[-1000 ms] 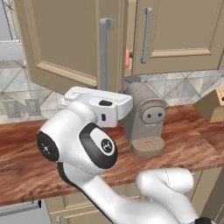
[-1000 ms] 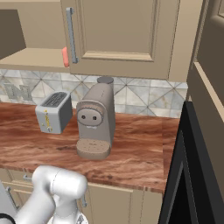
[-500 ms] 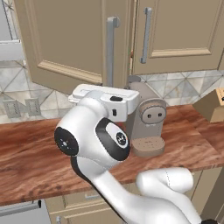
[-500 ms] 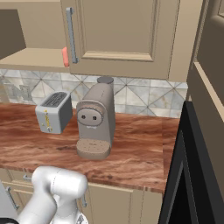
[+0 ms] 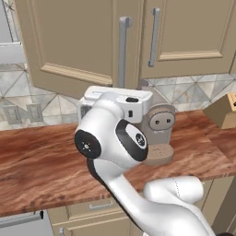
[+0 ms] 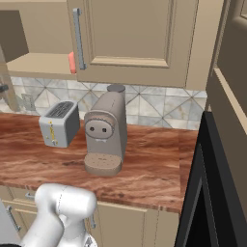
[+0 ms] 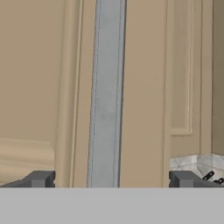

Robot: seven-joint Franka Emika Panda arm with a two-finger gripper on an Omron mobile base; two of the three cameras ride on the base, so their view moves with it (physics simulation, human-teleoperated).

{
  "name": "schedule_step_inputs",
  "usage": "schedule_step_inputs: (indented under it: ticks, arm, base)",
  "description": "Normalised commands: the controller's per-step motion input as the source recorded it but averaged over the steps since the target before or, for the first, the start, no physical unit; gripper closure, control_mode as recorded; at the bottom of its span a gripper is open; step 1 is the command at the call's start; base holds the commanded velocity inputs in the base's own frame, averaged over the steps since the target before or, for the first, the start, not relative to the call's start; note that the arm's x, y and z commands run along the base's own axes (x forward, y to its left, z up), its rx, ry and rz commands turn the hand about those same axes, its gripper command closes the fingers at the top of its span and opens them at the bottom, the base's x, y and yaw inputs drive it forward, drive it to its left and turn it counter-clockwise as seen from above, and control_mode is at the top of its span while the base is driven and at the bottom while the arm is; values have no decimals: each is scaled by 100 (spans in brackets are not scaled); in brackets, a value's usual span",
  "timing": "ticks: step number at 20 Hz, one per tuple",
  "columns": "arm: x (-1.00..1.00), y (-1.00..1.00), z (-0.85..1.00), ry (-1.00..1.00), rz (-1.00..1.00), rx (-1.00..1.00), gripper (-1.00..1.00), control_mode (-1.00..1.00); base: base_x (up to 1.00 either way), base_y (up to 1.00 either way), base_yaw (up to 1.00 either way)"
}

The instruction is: Pick up the bar soap and sponge from the sink, and place them back in the cabinet, and close the cabinet doors.

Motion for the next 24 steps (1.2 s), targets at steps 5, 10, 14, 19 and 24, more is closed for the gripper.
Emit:
schedule_step_inputs:
  ticks: [5, 10, 14, 19, 24]
  arm:
    - [46, 0, -6, -1, 0, 0, -100, -100]
    - [44, 0, -7, 0, 0, 0, -100, -100]
    - [43, 0, -7, 0, 0, 0, -100, -100]
    - [43, 0, -6, 0, 0, 0, -100, -100]
    - [40, 0, -3, 0, 0, 0, -100, -100]
  base:
    - [0, 0, 0]
    - [0, 0, 0]
    - [0, 0, 0]
    - [0, 0, 0]
    - [0, 0, 0]
